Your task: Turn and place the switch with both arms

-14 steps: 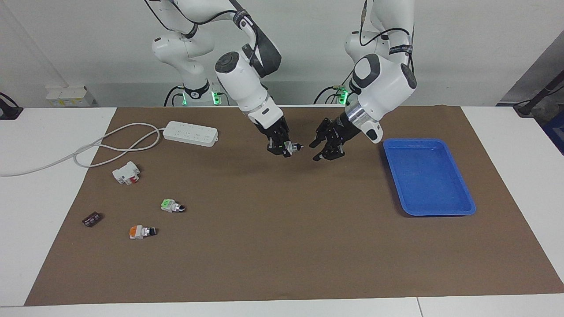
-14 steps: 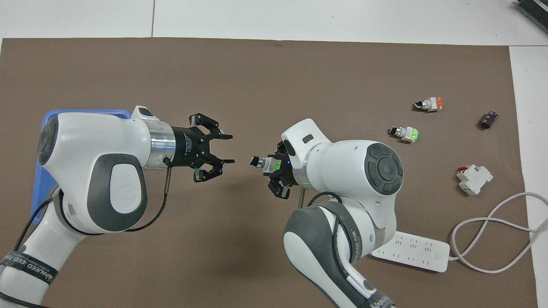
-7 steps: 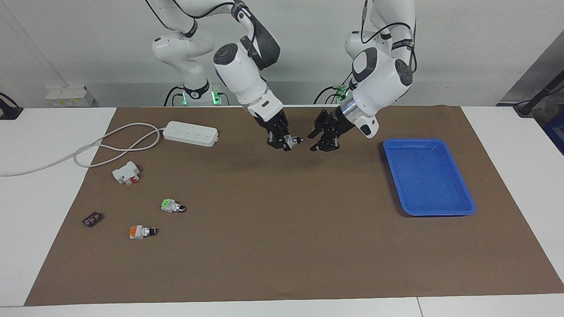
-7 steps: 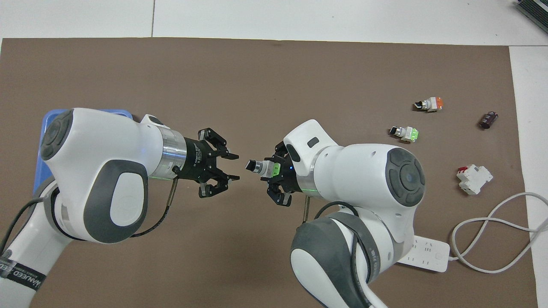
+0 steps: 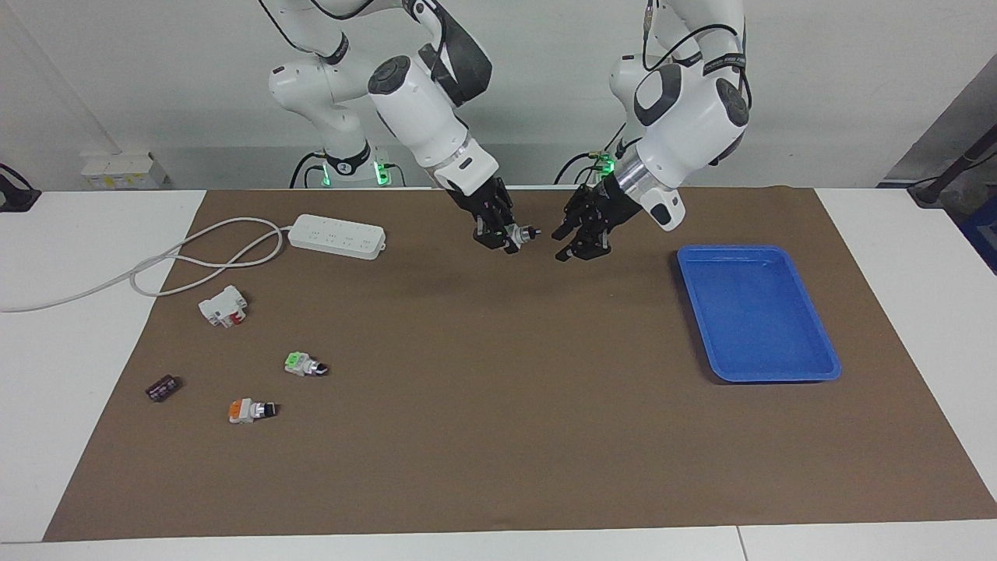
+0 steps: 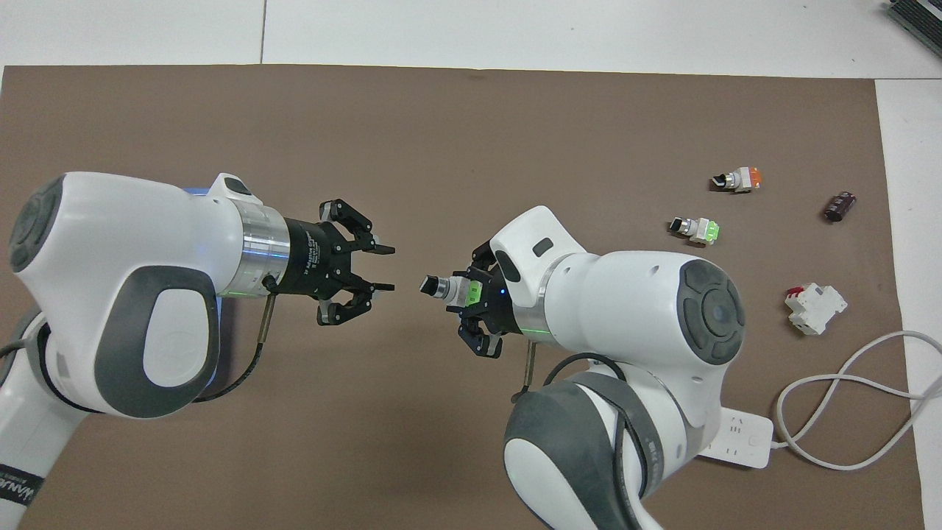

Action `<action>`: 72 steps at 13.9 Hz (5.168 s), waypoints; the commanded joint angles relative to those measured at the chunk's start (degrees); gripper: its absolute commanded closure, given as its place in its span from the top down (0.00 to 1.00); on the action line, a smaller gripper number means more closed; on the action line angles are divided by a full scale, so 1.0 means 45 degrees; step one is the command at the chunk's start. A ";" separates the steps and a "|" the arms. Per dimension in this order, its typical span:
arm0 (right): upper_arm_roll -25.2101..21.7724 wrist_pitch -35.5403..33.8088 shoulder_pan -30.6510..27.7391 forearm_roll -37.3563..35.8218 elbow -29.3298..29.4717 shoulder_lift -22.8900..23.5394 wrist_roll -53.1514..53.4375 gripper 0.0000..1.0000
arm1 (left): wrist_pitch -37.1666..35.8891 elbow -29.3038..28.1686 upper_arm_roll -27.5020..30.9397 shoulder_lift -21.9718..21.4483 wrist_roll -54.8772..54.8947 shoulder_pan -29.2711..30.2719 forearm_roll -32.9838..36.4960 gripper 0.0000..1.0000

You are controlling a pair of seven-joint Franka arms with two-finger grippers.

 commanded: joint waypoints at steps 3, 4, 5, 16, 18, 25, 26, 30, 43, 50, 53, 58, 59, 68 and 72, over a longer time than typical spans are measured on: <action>0.0077 -0.0205 -0.0048 0.0437 -0.0104 -0.0283 -0.0436 0.00 | -0.0555 0.0291 -0.0008 -0.0732 0.2548 0.0273 0.0108 0.42; 0.0096 -0.0206 -0.0048 0.0437 -0.0104 -0.0283 -0.0416 0.00 | -0.0515 0.0311 -0.0008 -0.0752 0.3659 0.0254 0.0089 0.42; 0.0135 -0.0206 -0.0048 0.0437 -0.0104 -0.0303 -0.0436 0.00 | -0.0438 0.0311 -0.0008 -0.0790 0.4618 0.0234 0.0089 0.42; 0.0136 -0.0206 -0.0067 0.0457 -0.0104 -0.0342 -0.0416 0.00 | 0.1668 -0.0275 -0.0144 -0.0870 1.6732 -0.0545 0.0049 0.49; 0.0136 -0.0206 -0.0067 0.0457 -0.0105 -0.0381 -0.0397 0.00 | 0.1964 -0.0294 -0.0125 -0.0811 1.7359 -0.0626 0.0108 0.68; 0.0116 -0.0342 -0.0087 0.0457 -0.0104 -0.0401 -0.0416 0.00 | 0.2591 -0.0352 -0.0105 -0.0752 2.0126 -0.0469 0.0831 0.85; 0.0136 -0.0323 -0.0087 0.0457 -0.0104 -0.0401 -0.0416 0.00 | 0.2590 -0.0430 -0.0125 -0.0790 2.0851 -0.0450 0.0831 0.79; 0.0116 -0.0323 -0.0087 0.0457 -0.0104 -0.0459 -0.0300 0.00 | 0.2395 -0.0840 -0.0125 -0.0947 2.4190 -0.0508 0.0831 0.53; 0.0116 -0.0420 -0.0204 0.0535 -0.0124 -0.0635 -0.0338 0.00 | -0.0203 -0.0001 -0.0301 -0.0849 2.6776 -0.0800 0.0539 0.29; 0.0116 -0.0538 -0.0224 0.0535 -0.0104 -0.0655 -0.0338 0.00 | 0.0498 -0.0157 -0.0320 -0.0869 2.6776 -0.1289 0.0460 0.28; 0.0116 -0.0538 -0.0224 0.0535 -0.0104 -0.0655 -0.0358 0.00 | 0.0968 -0.0177 -0.0340 -0.0733 2.6776 -0.1309 0.0440 0.28; 0.0116 -0.0538 -0.0224 0.0535 -0.0104 -0.0655 -0.0358 0.00 | 0.1203 -0.0216 -0.0340 -0.0557 2.6776 -0.1485 0.0460 0.28; 0.0116 -0.0538 -0.0224 0.0535 -0.0104 -0.0655 -0.0358 0.00 | 0.1204 -0.0216 -0.0340 -0.0537 2.6776 -0.1485 0.0460 0.28; 0.0097 -0.0557 -0.0224 0.0535 -0.0104 -0.0674 -0.0377 0.00 | 0.1184 -0.0372 -0.0340 -0.0439 2.6991 -0.1718 0.0479 0.39; 0.0097 -0.0557 -0.0224 0.0535 -0.0104 -0.0674 -0.0377 0.00 | 0.1262 -0.0372 -0.0359 -0.0401 2.7010 -0.1758 0.0479 0.42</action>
